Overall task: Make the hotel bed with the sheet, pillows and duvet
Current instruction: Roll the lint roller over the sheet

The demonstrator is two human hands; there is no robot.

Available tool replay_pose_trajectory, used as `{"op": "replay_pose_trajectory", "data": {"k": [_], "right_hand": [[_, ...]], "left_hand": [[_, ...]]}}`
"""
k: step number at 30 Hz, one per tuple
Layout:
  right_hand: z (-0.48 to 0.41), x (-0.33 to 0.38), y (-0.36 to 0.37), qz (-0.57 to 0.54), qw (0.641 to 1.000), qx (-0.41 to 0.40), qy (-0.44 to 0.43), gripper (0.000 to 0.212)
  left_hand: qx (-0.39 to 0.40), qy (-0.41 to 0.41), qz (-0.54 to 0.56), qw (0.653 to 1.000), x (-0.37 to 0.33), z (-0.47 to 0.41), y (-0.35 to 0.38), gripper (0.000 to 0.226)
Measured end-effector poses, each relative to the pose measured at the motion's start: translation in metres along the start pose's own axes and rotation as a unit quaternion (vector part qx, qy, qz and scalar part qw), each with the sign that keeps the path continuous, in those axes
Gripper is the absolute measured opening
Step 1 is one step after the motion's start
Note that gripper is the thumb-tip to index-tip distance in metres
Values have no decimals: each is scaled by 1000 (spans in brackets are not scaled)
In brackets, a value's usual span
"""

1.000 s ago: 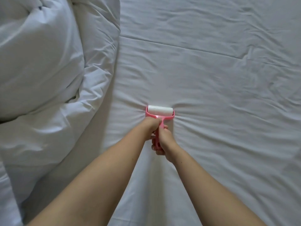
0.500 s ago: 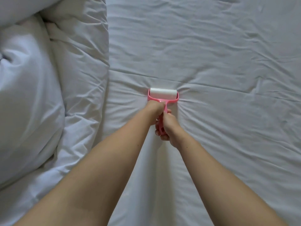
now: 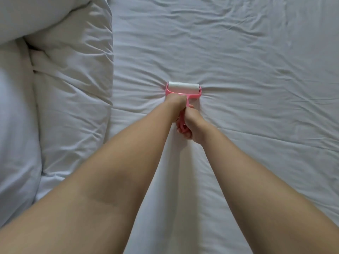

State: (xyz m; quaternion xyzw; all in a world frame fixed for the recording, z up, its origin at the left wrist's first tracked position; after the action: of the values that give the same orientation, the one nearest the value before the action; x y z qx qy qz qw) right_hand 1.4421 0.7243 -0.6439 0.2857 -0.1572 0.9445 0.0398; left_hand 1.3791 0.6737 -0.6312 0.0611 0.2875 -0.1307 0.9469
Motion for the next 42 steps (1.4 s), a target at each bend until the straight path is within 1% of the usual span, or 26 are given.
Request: {"op": "replay_pose_trajectory", "data": {"k": [2, 5, 10, 14, 18, 24, 27, 30, 33, 38, 42], "right_hand": [[0, -1, -1, 10, 1000, 2, -6, 39], [7, -8, -1, 10, 1000, 6, -4, 42], [31, -28, 2, 28, 999, 22, 11, 53], [63, -57, 7, 27, 998, 41, 32, 60], [102, -92, 15, 35, 997, 60, 39, 62], [160, -154, 34, 48, 995, 74, 49, 62], [188, -187, 41, 48, 994, 80, 65, 65], [215, -222, 45, 48, 992, 85, 81, 64], [243, -256, 51, 44, 991, 91, 91, 60], [284, -310, 65, 45, 989, 94, 101, 66], [312, -340, 74, 45, 990, 90, 99, 67]], "left_hand": [[-10, 3, 2, 1000, 0, -1, 1, 27], [-15, 1, 5, 1000, 8, 5, 0, 27], [-1, -50, -22, 999, 35, 22, 1, 31], [12, -88, -75, 993, 66, 46, -5, 29], [18, -116, -91, 989, 106, 83, -9, 29], [23, -145, -81, 986, 178, 134, -20, 28], [30, -156, -75, 984, 214, 159, -22, 27], [28, -171, -80, 982, 252, 180, -24, 29], [27, -179, -94, 979, 288, 200, -27, 31], [35, -184, -97, 977, 343, 244, -32, 29], [44, -185, -104, 976, 374, 272, -35, 28]]}}
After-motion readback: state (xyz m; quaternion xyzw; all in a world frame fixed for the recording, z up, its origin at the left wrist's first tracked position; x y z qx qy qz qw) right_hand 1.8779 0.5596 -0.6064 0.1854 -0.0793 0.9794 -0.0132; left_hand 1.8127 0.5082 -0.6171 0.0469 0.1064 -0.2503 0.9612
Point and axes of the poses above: each hand's wrist, its own z-axis away from the middle knuckle, its own y-axis out of the palm, x = y × z, the point moved 9 cm from there along -z, towards the middle knuckle, and after that the axes turned 11 degrees about z, right-handed, at the moved point
